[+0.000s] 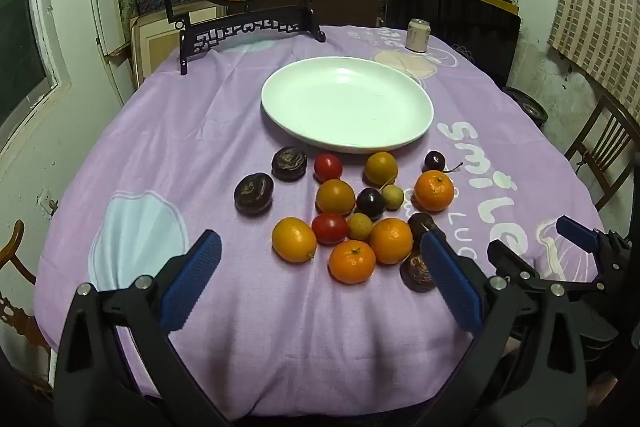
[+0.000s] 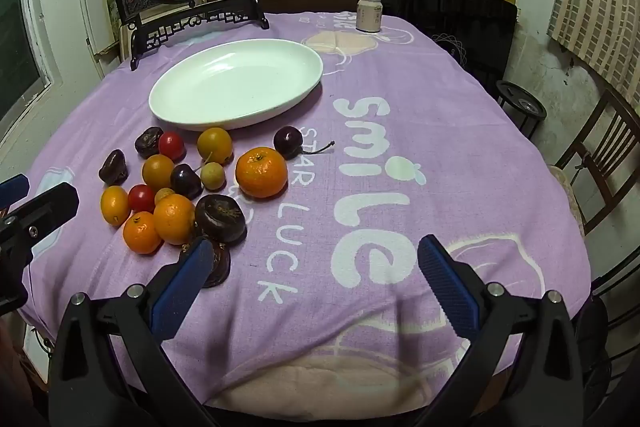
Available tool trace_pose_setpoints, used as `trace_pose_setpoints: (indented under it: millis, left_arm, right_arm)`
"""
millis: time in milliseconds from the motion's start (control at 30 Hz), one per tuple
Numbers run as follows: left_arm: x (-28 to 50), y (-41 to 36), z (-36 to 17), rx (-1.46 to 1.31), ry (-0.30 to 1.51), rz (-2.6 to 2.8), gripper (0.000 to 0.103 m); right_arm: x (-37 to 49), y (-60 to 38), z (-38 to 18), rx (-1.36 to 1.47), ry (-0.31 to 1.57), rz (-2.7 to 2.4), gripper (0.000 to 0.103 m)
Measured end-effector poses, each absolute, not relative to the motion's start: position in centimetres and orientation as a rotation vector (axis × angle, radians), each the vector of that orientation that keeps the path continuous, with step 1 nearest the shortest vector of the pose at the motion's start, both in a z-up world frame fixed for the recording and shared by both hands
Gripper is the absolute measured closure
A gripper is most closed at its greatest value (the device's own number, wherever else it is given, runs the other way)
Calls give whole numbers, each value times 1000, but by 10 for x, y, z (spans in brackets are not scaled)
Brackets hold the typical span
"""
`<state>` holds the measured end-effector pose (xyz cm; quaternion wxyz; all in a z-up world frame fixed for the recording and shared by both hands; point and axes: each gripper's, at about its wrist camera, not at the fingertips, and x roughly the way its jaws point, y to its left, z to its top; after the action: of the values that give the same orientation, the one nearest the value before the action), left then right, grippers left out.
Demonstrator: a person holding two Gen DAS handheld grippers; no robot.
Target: Organize fruits
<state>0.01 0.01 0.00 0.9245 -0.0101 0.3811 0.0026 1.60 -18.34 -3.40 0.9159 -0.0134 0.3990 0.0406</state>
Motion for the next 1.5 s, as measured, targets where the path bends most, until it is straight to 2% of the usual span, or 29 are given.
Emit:
trace_pose_setpoints:
  millis: [1500]
  left_arm:
    - [-1,-1,-1,-16,776,4,2]
  right_arm:
    - [16,-183,-34,-28,821,83,1]
